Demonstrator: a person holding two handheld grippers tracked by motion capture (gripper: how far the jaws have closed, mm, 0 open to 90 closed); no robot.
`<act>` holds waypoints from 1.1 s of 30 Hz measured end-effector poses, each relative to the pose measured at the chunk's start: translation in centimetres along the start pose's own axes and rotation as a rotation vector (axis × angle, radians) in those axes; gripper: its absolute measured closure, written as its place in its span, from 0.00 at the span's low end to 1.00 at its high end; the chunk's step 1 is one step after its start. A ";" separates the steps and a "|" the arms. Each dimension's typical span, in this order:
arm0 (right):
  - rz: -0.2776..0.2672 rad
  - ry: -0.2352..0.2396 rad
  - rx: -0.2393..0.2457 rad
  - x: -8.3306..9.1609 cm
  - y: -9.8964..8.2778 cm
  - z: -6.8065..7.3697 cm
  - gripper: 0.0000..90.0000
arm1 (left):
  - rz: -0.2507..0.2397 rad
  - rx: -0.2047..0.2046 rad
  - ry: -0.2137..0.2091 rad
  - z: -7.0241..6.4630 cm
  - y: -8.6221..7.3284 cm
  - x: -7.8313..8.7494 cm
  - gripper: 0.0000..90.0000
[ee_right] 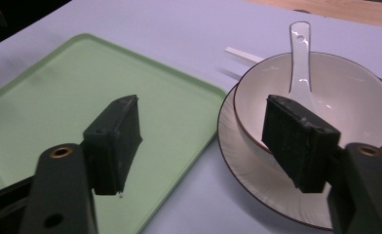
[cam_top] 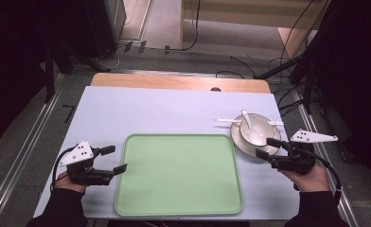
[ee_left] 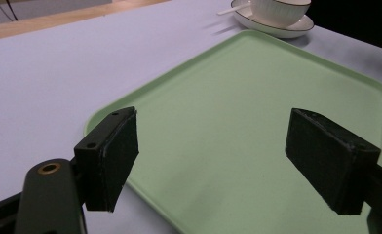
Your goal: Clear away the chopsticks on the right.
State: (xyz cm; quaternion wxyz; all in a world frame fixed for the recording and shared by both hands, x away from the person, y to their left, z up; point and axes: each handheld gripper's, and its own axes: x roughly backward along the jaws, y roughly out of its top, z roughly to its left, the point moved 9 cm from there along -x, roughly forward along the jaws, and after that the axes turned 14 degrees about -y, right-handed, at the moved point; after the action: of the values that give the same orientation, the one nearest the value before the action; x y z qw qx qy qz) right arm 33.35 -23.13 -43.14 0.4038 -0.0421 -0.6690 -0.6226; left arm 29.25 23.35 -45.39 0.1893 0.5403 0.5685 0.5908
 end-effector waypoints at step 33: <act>-0.012 -0.194 -0.135 -3.0 3.0 -8.9 0.66 | 0.008 0.000 0.004 0.1 -0.2 0.1 0.22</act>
State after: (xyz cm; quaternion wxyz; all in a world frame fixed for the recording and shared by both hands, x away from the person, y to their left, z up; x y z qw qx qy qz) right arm 41.38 -28.89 -43.46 0.3296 -0.1250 -0.6618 -0.6616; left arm 29.21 23.54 -45.55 0.1856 0.5414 0.5668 0.5926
